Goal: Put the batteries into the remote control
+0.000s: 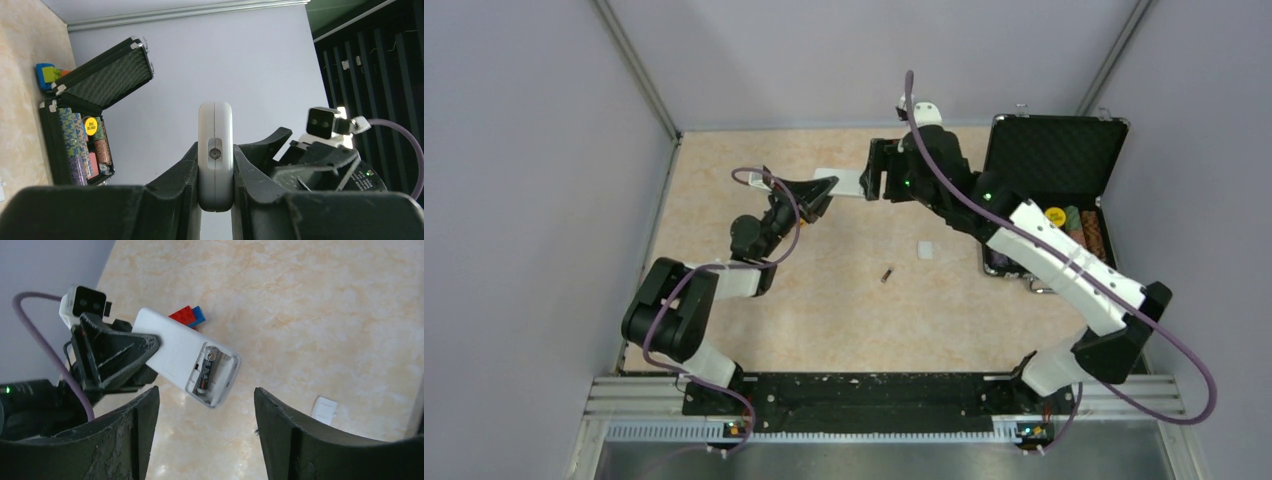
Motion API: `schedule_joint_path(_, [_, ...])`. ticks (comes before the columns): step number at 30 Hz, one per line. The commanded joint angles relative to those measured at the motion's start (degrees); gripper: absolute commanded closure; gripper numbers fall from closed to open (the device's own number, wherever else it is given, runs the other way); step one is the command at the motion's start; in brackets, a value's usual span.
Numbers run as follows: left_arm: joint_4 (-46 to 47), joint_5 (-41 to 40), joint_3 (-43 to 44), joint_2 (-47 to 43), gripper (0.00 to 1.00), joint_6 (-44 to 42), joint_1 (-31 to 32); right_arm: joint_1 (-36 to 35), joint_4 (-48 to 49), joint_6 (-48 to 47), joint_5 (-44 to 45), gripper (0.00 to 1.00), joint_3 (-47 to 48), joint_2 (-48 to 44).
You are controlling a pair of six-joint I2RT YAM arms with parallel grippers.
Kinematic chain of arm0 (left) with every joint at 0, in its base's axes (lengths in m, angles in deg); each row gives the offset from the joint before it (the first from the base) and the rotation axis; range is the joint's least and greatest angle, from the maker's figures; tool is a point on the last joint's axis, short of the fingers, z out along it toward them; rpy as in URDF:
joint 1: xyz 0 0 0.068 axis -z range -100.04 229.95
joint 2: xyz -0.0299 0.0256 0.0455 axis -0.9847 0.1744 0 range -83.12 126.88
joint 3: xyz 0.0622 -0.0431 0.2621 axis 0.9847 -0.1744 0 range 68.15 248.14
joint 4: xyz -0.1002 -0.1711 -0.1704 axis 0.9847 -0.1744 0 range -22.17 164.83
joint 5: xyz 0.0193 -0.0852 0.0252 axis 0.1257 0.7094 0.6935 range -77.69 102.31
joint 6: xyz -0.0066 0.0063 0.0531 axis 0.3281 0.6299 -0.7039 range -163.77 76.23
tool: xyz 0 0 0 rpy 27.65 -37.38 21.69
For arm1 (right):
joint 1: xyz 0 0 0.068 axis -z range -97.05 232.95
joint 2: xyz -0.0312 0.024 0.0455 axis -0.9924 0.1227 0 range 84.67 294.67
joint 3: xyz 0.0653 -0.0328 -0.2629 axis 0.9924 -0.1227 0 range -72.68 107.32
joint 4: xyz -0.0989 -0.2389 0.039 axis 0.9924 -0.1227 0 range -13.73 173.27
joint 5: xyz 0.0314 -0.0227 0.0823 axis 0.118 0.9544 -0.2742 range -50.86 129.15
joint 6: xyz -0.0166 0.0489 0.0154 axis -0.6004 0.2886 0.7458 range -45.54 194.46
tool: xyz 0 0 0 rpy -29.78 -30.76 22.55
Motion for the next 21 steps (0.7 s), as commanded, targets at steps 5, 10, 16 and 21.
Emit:
schedule_joint_path(5, [-3.5, 2.5, 1.1, -4.3, 1.00, -2.6, -0.1, 1.4, 17.6, -42.3, -17.7, 0.21, -14.0, -15.7])
schedule_joint_path(10, [-3.5, 3.1, 1.8, -4.3, 1.00, -2.1, -0.1, 1.2, 27.8, -62.7, -28.2, 0.19, -28.2, -23.2])
schedule_joint_path(16, [-0.9, 4.3, 2.2, -2.5, 1.00, -0.3, -0.2, 0.8, 30.1, -73.2, -30.4, 0.18, -32.7, -22.2])
schedule_joint_path(21, [-3.8, 5.0, 1.9, -4.2, 1.00, -2.0, -0.2, -0.5, 39.3, -78.3, -27.7, 0.18, -37.5, -21.3])
